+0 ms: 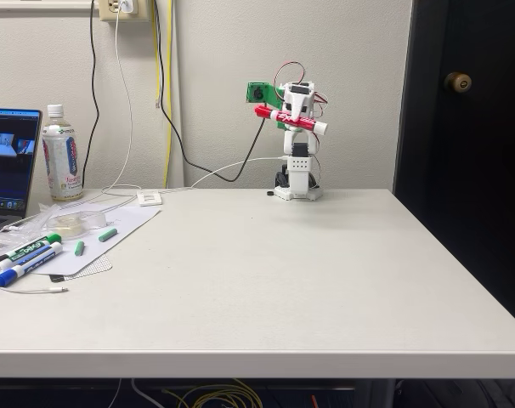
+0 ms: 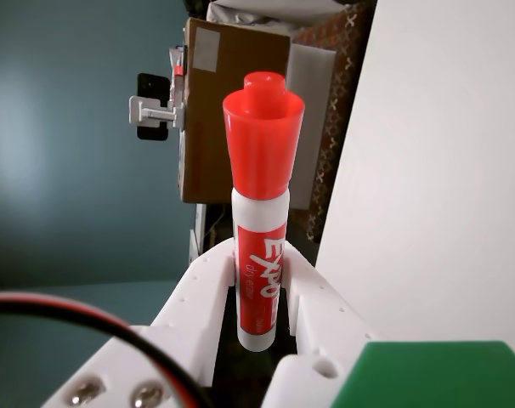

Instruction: Pick up the red marker.

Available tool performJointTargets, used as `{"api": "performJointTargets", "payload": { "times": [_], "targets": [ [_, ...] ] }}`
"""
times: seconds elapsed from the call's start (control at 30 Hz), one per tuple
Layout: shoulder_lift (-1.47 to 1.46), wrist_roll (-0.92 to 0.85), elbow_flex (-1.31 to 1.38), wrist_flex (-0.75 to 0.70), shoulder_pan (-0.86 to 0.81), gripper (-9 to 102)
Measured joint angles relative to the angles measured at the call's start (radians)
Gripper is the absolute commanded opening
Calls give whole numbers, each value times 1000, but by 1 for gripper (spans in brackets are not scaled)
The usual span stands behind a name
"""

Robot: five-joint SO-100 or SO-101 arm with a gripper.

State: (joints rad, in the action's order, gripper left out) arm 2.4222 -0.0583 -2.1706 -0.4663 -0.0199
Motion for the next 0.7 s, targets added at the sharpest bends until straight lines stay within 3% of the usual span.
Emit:
{"api": "performJointTargets", "payload": {
  "times": [0.7],
  "targets": [
    [175, -14, 3, -179, 121, 1]
  ]
}}
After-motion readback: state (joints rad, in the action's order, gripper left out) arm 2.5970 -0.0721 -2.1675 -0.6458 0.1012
